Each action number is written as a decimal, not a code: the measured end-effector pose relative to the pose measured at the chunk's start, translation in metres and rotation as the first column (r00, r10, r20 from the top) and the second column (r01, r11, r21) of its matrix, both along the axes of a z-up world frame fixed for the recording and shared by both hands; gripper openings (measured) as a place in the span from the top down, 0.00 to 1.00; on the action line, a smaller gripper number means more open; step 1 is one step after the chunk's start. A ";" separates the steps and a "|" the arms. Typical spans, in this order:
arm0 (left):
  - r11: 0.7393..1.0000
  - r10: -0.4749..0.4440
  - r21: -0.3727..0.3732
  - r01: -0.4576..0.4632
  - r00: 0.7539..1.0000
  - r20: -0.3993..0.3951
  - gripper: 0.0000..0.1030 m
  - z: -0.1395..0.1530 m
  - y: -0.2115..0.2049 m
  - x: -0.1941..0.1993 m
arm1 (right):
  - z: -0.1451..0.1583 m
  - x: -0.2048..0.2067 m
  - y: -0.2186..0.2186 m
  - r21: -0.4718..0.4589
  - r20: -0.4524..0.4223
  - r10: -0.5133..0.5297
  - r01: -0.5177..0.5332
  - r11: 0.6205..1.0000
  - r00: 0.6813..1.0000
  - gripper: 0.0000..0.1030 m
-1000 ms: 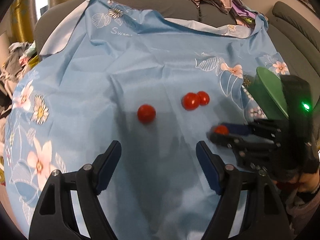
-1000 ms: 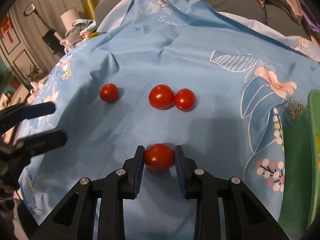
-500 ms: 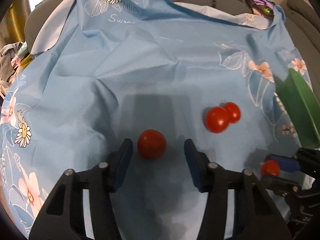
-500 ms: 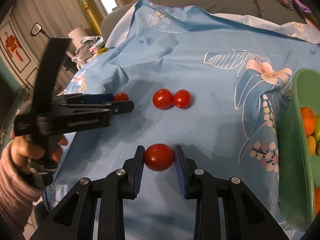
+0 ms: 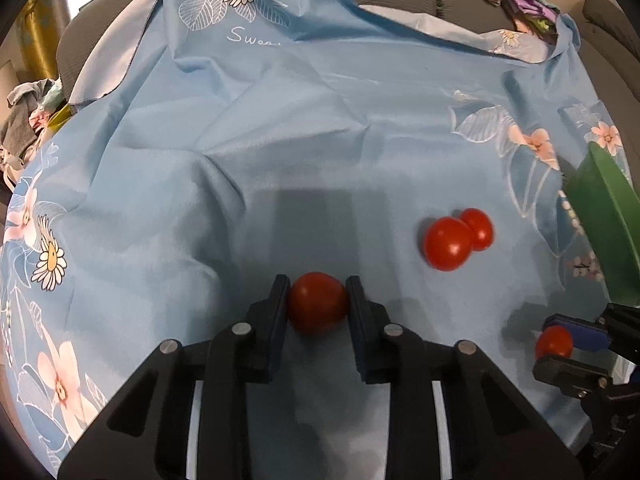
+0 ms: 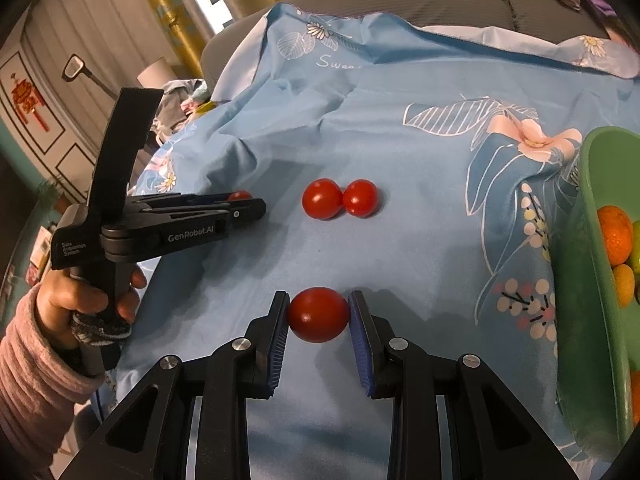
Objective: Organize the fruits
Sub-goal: 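Carry both held cherry tomatoes over the green bowl with both tools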
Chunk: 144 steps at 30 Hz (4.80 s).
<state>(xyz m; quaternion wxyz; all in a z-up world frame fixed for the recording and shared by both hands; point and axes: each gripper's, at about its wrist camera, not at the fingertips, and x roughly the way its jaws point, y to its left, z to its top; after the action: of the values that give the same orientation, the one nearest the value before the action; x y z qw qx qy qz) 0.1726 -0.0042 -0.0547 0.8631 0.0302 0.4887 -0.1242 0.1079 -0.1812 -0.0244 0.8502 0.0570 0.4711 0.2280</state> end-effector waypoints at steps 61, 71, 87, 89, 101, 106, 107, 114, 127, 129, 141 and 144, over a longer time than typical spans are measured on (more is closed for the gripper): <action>0.994 -0.023 -0.098 0.039 0.986 0.162 0.73 0.101 -0.007 -0.191 | 0.087 -0.103 0.004 -0.024 0.169 0.028 -0.024 0.999 0.985 0.69; 0.993 -0.057 -0.088 0.073 0.984 0.169 0.73 0.105 -0.022 -0.189 | 0.091 -0.107 -0.009 -0.011 0.183 -0.002 0.005 1.000 0.983 0.69; 0.987 -0.137 -0.063 0.149 0.977 0.163 0.73 0.107 -0.059 -0.178 | 0.091 -0.103 -0.043 0.025 0.189 -0.076 0.073 0.997 0.979 0.69; 0.985 -0.148 -0.061 0.160 0.976 0.161 0.73 0.107 -0.065 -0.176 | 0.091 -0.103 -0.048 0.027 0.190 -0.090 0.086 0.996 0.978 0.69; 0.970 -0.229 -0.045 0.238 0.961 0.156 0.73 0.108 -0.104 -0.159 | 0.087 -0.096 -0.081 0.045 0.186 -0.166 0.161 0.986 0.968 0.69; 0.960 -0.267 -0.048 0.277 0.952 0.150 0.72 0.106 -0.125 -0.147 | 0.085 -0.092 -0.099 0.048 0.188 -0.207 0.201 0.978 0.960 0.69; 0.957 -0.276 -0.050 0.286 0.950 0.147 0.72 0.104 -0.130 -0.144 | 0.084 -0.091 -0.103 0.049 0.187 -0.215 0.210 0.977 0.958 0.69; 0.940 -0.323 -0.066 0.334 0.937 0.134 0.72 0.099 -0.159 -0.125 | 0.076 -0.083 -0.127 0.053 0.171 -0.272 0.267 0.962 0.947 0.69; 0.910 -0.394 -0.094 0.404 0.913 0.107 0.72 0.077 -0.217 -0.092 | 0.060 -0.067 -0.160 0.030 0.141 -0.359 0.358 0.933 0.923 0.69; 0.905 -0.407 -0.085 0.417 0.906 0.115 0.72 0.073 -0.224 -0.090 | 0.058 -0.065 -0.162 0.017 0.140 -0.365 0.366 0.930 0.921 0.69; 0.893 -0.440 -0.052 0.448 0.891 0.116 0.73 0.068 -0.240 -0.076 | 0.051 -0.056 -0.171 0.001 0.132 -0.382 0.386 0.923 0.915 0.69; 0.889 -0.448 -0.040 0.455 0.886 0.117 0.73 0.067 -0.244 -0.076 | 0.050 -0.054 -0.172 0.002 0.133 -0.384 0.387 0.922 0.914 0.69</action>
<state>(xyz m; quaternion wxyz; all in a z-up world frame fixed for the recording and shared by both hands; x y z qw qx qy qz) 0.0967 -0.2481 0.0121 0.8354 0.1211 0.4177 -0.3361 0.0540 -0.3534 0.0255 0.9080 0.1233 0.3969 0.0534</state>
